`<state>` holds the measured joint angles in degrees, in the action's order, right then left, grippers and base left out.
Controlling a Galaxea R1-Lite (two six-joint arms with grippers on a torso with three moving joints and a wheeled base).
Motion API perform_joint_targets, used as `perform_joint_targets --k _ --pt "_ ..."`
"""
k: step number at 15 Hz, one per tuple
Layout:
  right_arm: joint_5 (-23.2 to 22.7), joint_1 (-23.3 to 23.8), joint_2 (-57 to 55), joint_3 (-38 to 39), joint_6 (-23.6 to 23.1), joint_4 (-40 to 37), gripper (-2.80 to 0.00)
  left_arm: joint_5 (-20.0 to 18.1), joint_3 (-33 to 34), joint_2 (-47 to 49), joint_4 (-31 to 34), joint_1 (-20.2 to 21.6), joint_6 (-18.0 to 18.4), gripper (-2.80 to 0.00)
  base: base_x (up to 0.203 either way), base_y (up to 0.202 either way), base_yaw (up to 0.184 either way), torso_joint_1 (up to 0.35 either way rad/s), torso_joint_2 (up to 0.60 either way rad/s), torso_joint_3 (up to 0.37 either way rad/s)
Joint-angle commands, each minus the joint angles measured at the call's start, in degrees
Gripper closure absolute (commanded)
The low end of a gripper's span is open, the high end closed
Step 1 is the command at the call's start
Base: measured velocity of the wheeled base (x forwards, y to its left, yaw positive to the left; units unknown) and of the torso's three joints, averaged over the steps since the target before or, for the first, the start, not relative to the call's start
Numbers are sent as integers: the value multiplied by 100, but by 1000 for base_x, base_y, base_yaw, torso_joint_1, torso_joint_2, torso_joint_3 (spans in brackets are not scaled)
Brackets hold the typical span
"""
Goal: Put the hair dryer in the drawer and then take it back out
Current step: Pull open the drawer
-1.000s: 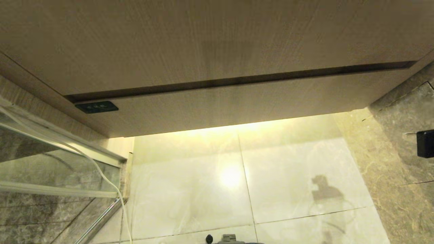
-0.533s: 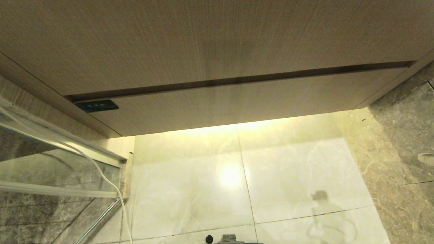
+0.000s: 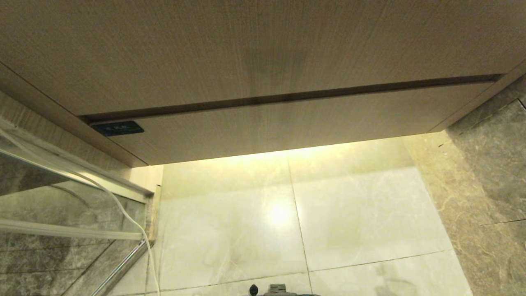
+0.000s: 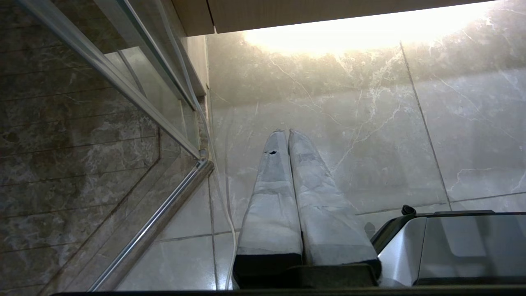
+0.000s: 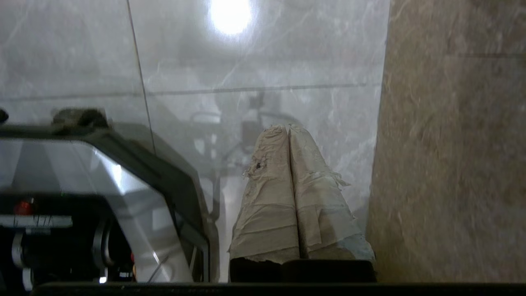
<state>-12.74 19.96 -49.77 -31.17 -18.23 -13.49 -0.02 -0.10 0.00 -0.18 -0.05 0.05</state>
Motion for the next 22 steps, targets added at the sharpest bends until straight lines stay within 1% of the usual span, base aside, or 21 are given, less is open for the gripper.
perform_joint_targets --k 1,2,3,4,5,6,9,10,12,14,16,17,19,21,22 --pt "47 -2 776 -23 -63 -448 0 2 1 0 1 -4 4 0 0 0 0 0 0 0" --pt "30 -18 953 -56 -95 -524 0 2 1 9 1 -4 4 0 0 0 0 0 0 0" --pt "-123 -111 1048 -121 -191 -574 0 -7 1 0 1 -4 4 0 0 0 0 0 0 0" --pt "-467 -187 956 -216 -441 -587 0 2 1 9 1 -4 -5 0 0 0 0 0 0 0" --pt "-805 -223 823 -337 -863 -568 0 2 1 9 1 -4 4 0 0 0 0 0 0 0" --pt "-1160 -258 664 -435 -1384 -540 0 2 1 8 1 -4 4 0 0 0 0 0 0 0" --pt "-2206 -400 -19 -729 -2356 -511 0 2 1 9 1 -4 4 0 0 0 0 0 0 0" --pt "-2498 -512 -330 -852 -2706 -529 0 2 1 9 1 -4 4 0 0 0 0 0 0 0" --pt "-2806 -774 -964 -1089 -3344 -522 0 2 1 9 1 -4 4 0 0 0 0 0 0 0" --pt "-3130 -1009 -1813 -1481 -3832 -561 0 2 1 7 0 -4 4 0 0 0 0 0 0 0" --pt "-3380 -1292 -2760 -2107 -4097 -623 0 2 1 9 1 -4 1 0 0 0 0 0 0 0" --pt "-3471 -1409 -3129 -2451 -4161 -680 0 2 1 9 1 -4 4 0 0 0 0 0 0 0" --pt "-3580 -1800 -3842 -3267 -4246 -873 0 2 1 9 1 -4 4 0 0 0 0 0 0 0" --pt "-3622 -2279 -4261 -3861 -4275 -970 0 2 1 9 1 -4 4 0 0 0 0 0 0 0" --pt "-3623 -2422 -4360 -4055 -4267 -1036 0 2 1 9 1 -4 2 0 0 0 0 0 0 0"
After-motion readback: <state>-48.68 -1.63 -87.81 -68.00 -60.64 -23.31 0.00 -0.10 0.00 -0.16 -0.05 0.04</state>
